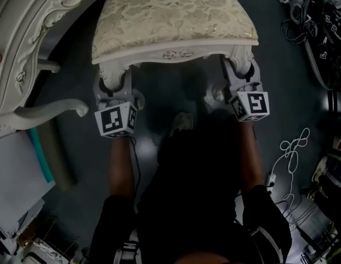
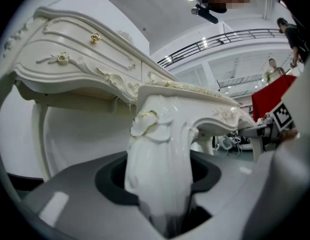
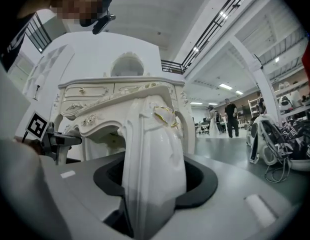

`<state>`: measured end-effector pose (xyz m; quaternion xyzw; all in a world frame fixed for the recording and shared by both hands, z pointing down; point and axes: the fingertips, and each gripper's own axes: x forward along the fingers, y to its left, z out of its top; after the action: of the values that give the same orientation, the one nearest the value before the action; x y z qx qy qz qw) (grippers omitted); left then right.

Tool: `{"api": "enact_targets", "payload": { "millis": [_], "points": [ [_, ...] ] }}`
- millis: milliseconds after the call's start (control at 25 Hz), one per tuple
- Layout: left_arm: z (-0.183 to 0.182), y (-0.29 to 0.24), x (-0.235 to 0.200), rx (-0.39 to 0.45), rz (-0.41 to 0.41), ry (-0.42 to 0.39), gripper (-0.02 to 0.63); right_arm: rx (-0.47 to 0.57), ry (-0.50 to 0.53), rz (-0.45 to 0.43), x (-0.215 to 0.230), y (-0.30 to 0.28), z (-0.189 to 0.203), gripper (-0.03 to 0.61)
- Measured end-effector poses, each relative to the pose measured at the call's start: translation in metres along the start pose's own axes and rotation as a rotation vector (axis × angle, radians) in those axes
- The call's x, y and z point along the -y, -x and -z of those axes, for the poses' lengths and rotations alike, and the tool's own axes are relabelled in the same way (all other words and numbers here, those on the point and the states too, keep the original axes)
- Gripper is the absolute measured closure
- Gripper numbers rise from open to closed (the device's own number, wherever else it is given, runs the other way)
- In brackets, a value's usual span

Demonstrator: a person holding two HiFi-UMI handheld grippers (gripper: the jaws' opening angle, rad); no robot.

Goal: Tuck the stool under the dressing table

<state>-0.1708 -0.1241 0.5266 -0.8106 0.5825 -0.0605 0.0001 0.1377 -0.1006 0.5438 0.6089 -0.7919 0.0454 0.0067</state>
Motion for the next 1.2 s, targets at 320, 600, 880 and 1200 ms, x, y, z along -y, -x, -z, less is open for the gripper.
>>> {"api": "enact_targets", "payload": {
  "millis": [320, 600, 880, 1200],
  "points": [
    [-0.023, 0.008, 0.039, -0.004, 0.023, 0.0, 0.368, 0.027, 0.003, 0.035, 0.026, 0.039, -0.024, 0.348],
    [-0.008, 0.03, -0.024, -0.011, -0.058, 0.04, 0.368, 0.022, 0.037, -0.063, -0.03, -0.005, -0.024, 0.35],
    [0.009, 0.017, -0.077, -0.002, -0.083, 0.015, 0.368, 0.04, 0.018, -0.077, -0.067, -0.051, -0.004, 0.35],
    [0.013, 0.016, -0.076, 0.017, -0.09, 0.026, 0.368, 0.049, 0.043, -0.083, -0.064, -0.051, -0.005, 0.35]
  ]
}}
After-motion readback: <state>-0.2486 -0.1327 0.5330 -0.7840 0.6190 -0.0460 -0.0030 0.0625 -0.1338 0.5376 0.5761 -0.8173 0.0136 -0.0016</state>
